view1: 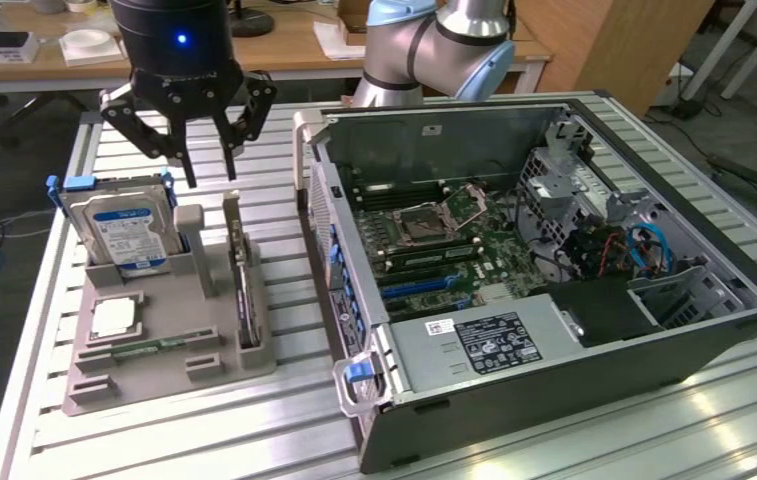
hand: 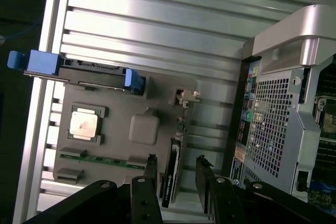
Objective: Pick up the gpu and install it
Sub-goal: 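Pick up the gpu and move the gpu toward the slot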
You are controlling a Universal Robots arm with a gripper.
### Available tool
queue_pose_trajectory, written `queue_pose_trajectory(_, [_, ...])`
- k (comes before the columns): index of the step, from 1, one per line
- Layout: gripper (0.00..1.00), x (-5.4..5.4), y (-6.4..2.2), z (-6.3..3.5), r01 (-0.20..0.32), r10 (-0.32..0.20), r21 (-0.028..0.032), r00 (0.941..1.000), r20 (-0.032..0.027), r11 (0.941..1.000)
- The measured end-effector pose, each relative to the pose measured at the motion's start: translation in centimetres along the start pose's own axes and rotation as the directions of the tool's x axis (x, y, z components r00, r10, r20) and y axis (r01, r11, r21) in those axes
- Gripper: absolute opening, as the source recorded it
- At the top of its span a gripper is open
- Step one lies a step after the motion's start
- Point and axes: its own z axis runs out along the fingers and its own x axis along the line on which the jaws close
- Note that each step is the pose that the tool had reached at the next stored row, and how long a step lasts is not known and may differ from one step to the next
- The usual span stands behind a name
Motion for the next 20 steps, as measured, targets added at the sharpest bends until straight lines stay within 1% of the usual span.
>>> queue_pose_trajectory(13, [0.43,0.00,-0.17,0.10,0.027,-0.027,-0.0005,0.9996,-0.0013,0.9996])
queue_pose_trajectory(20, [0.43,-0.30,-0.40,0.18,0.033,-0.033,-0.0006,0.9994,-0.0019,0.9994])
